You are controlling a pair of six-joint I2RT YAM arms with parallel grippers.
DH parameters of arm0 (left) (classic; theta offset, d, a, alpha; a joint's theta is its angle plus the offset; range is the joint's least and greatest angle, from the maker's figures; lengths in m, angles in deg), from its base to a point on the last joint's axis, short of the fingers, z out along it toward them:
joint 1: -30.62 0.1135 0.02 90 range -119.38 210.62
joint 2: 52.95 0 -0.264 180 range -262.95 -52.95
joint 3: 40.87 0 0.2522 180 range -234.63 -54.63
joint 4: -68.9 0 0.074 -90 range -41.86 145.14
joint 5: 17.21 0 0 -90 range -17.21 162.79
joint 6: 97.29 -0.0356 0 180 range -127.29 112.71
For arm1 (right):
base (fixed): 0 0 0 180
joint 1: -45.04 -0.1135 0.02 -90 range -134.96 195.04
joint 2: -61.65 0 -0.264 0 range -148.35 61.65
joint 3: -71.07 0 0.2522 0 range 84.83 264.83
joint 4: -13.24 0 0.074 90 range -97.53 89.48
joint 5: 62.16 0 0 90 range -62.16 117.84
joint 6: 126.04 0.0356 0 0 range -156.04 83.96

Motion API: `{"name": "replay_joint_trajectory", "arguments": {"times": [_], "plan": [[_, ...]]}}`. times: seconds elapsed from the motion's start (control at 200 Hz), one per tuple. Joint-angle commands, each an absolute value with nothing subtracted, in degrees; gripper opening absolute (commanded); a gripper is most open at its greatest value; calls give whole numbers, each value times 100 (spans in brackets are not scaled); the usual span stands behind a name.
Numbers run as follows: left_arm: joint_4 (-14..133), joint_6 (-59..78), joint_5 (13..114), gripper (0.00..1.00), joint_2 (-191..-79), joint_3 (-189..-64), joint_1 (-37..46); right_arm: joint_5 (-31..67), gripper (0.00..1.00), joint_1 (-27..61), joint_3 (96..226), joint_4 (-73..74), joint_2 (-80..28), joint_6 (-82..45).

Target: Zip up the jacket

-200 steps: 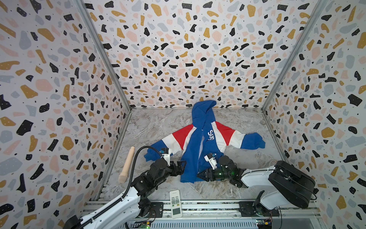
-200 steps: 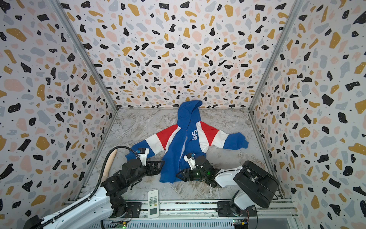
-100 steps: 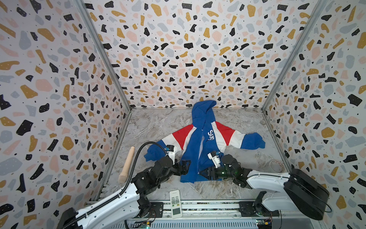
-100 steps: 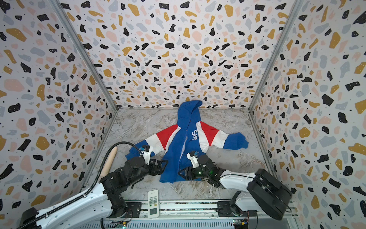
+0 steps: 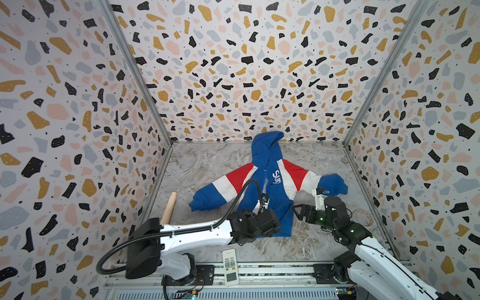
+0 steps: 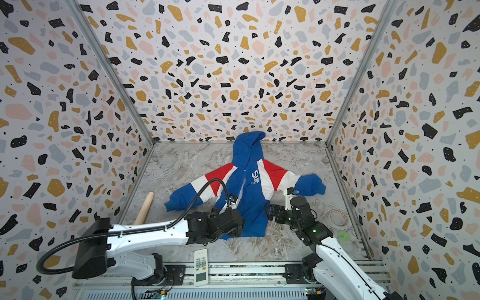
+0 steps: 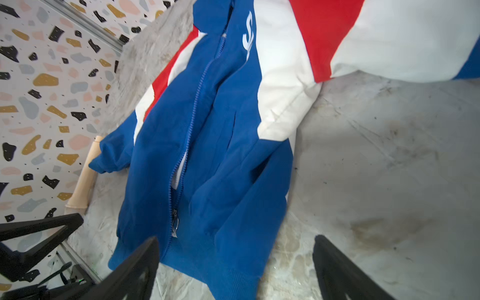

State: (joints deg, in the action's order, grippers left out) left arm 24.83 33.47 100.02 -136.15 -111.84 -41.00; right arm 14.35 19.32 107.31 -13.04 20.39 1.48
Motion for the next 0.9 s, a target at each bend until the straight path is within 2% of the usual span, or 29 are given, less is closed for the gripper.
{"name": "replay_joint_trajectory", "arguments": {"times": [0.0, 0.175, 0.531, 0.896], "plan": [[1718, 3212, 10156, 87, -14205, -11625, -4254, 1251, 92, 1963, 10630, -1705, 2077, -62], [958, 3505, 10350, 77, -14923, -12018, -4365, 1230, 91, 1966, 10515, -1756, 2231, -111], [1301, 3635, 9969, 60, -15172, -11695, -4374, 1096, 91, 1979, 10478, -1619, 2142, -145], [1498, 3821, 9835, 58, -15167, -11443, -4374, 1080, 90, 1979, 10484, -1610, 2006, -200]]}}
